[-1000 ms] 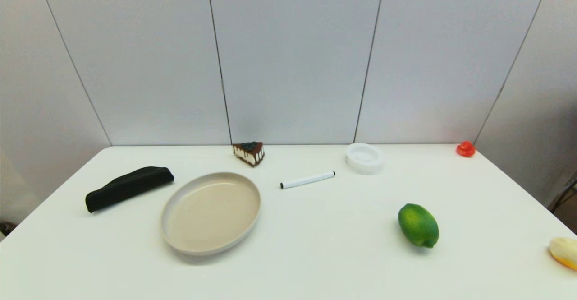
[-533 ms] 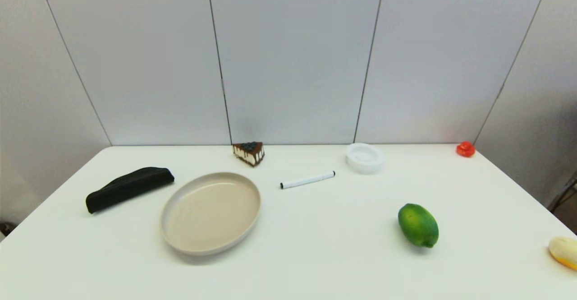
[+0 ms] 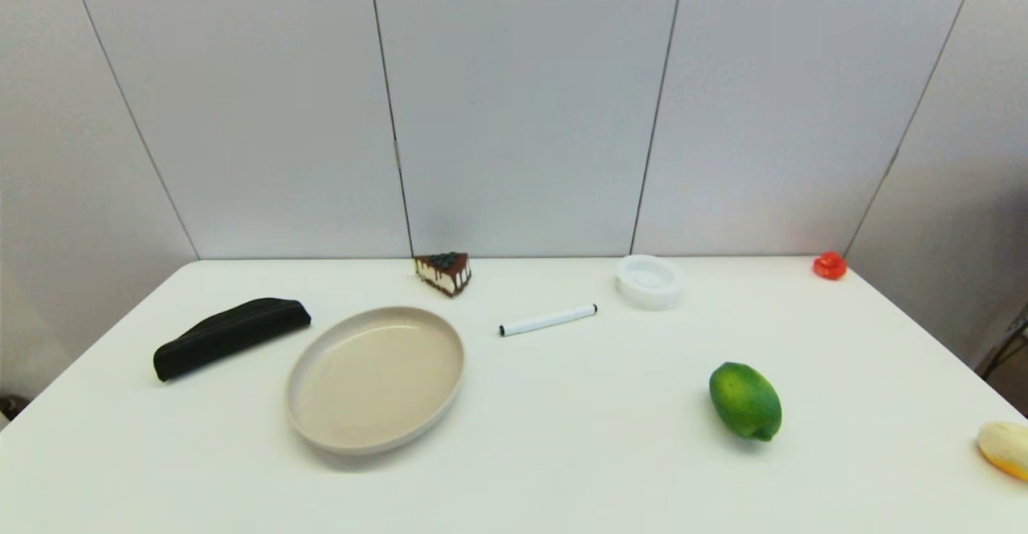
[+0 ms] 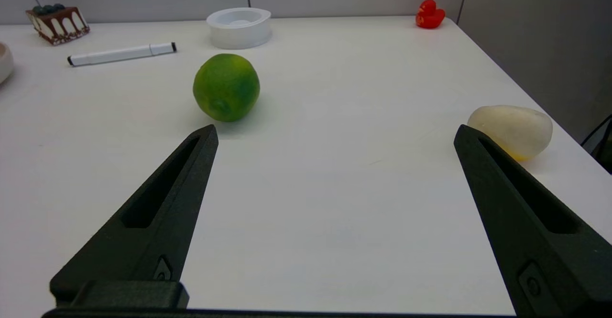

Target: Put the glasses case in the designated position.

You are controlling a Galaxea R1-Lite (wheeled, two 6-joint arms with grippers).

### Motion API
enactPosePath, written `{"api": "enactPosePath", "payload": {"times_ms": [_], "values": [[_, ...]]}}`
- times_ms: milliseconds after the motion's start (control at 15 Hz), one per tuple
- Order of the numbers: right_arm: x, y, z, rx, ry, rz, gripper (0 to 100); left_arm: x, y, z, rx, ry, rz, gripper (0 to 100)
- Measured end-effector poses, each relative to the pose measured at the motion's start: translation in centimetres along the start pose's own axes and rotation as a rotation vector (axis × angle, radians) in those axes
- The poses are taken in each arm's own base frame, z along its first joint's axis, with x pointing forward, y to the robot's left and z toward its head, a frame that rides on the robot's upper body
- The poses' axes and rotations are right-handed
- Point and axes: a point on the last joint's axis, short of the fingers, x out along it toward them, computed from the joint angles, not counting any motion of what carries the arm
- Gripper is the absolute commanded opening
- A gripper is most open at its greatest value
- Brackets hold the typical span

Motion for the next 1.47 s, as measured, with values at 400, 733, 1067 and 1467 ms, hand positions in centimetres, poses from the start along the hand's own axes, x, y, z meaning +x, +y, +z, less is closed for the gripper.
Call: {"api": "enactPosePath", "payload": {"times_ms": [400,733,1067,1467], "values": [[0.0,0.0,0.0,0.0,0.0,0.0,100,0.4,0.1,1.0,0.017,-0.033,0.01,100],[0.0,0.0,0.0,0.0,0.0,0.0,100,2.4,0.2,4.3,0.046,-0.004,0.045,100],[0.0,0.0,0.0,0.0,0.0,0.0,100,2.4,-0.6,4.3,0.086,0.012,0.033,100],[0.0,0.0,0.0,0.0,0.0,0.0,100,2.3,-0.3,3.4,0.091,0.011,0.024,100]]}}
